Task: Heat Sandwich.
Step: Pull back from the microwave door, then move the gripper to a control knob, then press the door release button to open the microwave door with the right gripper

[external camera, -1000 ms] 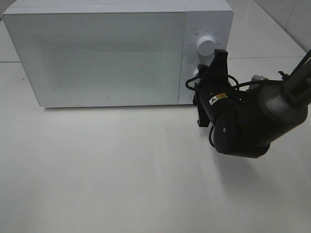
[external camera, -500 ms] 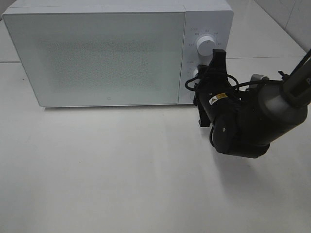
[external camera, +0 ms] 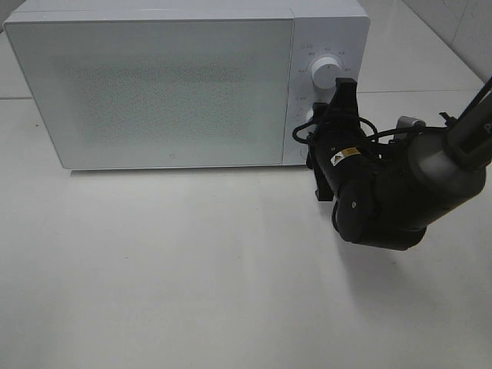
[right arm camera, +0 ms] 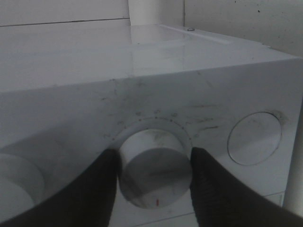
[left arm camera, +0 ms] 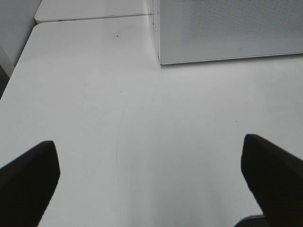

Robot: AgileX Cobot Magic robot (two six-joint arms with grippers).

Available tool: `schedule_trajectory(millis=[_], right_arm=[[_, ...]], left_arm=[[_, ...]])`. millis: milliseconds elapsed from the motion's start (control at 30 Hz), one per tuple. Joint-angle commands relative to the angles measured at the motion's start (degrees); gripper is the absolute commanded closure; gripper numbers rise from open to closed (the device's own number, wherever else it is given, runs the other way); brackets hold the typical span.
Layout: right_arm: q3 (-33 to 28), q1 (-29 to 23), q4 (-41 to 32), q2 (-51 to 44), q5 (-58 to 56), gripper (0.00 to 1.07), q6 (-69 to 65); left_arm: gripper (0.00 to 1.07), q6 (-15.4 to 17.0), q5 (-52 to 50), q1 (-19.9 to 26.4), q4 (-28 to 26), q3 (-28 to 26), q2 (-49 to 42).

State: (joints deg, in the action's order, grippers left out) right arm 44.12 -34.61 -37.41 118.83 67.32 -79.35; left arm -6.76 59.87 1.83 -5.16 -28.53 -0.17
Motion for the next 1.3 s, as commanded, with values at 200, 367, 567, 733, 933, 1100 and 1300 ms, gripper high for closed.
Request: schedule_trajectory(millis=[200,367,567,733,933,1100,1300], right_arm=[[0.57,0.06,-0.52,-0.52,4.13,0.25,1.43],[0.57,0.06,-0.11,-0.52,4.13,0.28,1.55],[-0.17,-0.11,1.43,-0.97,4.01,0.32,1.78],[-3.04,-0.11,3.78,-2.29,3.9,0.32,2.01],[-6.42,-0.11,7.51,-4.01,3.72,0.32,2.01],[-10.66,-0.11,8.71,-7.28,1.95,0.32,2.64],[-16.16,-0.11,8.71,-14.61,-3.9,0.32,11.69]], left_arm=[[0.07,0.4,-0.46,0.17,-0.23,0.11,-1.55],[0.07,0.4,-0.46,0.17,-0.23,0.11,-1.55],[0.07,0.4,-0.46,0.17,-0.23,0.11,-1.55],[0.07,0.4,-0.46,0.17,-0.23,0.11,-1.55],[0.07,0.4,-0.46,0.17,-0.23,0.11,-1.55],[0.07,0.4,-0.46,0.17,-0.23,0.11,-1.55],[0.07,0.4,-0.46,0.17,-0.23,0.11,-1.55]])
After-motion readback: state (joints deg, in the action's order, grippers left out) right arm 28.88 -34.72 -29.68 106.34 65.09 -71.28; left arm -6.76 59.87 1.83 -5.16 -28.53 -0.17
